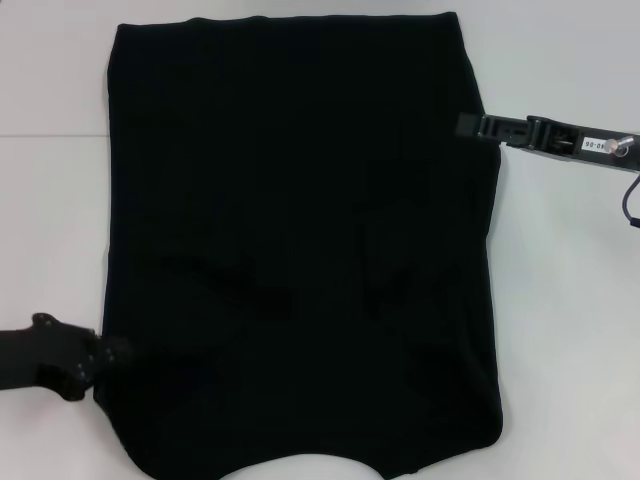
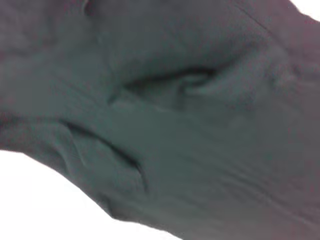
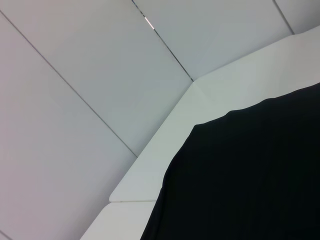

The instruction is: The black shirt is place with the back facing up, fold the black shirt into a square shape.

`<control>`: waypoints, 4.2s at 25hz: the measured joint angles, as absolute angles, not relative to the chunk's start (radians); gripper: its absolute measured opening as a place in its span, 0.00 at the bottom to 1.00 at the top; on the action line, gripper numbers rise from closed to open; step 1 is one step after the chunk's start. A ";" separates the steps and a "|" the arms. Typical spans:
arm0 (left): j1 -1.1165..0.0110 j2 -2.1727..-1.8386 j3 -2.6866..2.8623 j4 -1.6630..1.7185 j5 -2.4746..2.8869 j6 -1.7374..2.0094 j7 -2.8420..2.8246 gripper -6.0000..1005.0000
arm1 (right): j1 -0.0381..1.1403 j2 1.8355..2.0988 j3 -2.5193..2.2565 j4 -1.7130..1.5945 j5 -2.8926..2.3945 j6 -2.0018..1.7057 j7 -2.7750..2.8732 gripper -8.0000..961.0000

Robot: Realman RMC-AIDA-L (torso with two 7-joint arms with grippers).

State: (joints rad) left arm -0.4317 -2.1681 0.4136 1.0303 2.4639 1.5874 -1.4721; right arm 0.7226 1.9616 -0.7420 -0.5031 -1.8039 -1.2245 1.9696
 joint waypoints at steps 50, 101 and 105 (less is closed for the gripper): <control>-0.401 -2.170 0.456 0.950 2.463 1.559 -1.297 0.80 | 0.639 1.903 -0.737 -0.503 -1.838 -1.405 2.071 0.69; -0.319 -2.165 0.197 0.936 2.406 1.659 -1.178 0.04 | 0.596 1.891 -0.709 -0.468 -1.888 -1.556 2.085 0.67; -0.303 -2.164 0.180 0.938 2.408 1.653 -1.162 0.04 | 0.595 1.888 -0.710 -0.454 -1.941 -1.560 2.122 0.67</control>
